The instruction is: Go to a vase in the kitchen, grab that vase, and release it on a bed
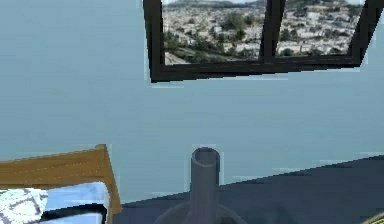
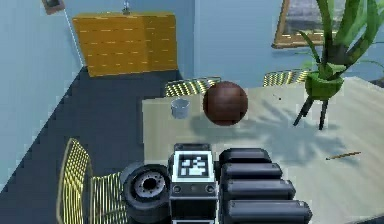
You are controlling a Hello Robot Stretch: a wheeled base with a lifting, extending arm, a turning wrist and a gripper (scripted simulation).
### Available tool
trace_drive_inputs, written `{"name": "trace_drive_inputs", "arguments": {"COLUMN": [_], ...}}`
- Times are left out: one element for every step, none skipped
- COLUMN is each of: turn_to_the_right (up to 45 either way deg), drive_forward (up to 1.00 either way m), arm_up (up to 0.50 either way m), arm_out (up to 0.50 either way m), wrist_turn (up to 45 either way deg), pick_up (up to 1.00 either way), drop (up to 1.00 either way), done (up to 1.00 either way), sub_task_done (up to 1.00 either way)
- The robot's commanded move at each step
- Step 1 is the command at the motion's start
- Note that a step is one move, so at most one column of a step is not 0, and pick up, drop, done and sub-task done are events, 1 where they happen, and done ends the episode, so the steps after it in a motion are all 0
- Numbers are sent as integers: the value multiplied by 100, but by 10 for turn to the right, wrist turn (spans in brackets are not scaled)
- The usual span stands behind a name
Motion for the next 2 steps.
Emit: {"name": "trace_drive_inputs", "arguments": {"turn_to_the_right": [450,450], "drive_forward": [0,0], "arm_up": [0,0], "arm_out": [0,0], "wrist_turn": [0,0], "pick_up": [0,0], "drop": [0,0], "done": [0,0], "sub_task_done": [0,0]}}
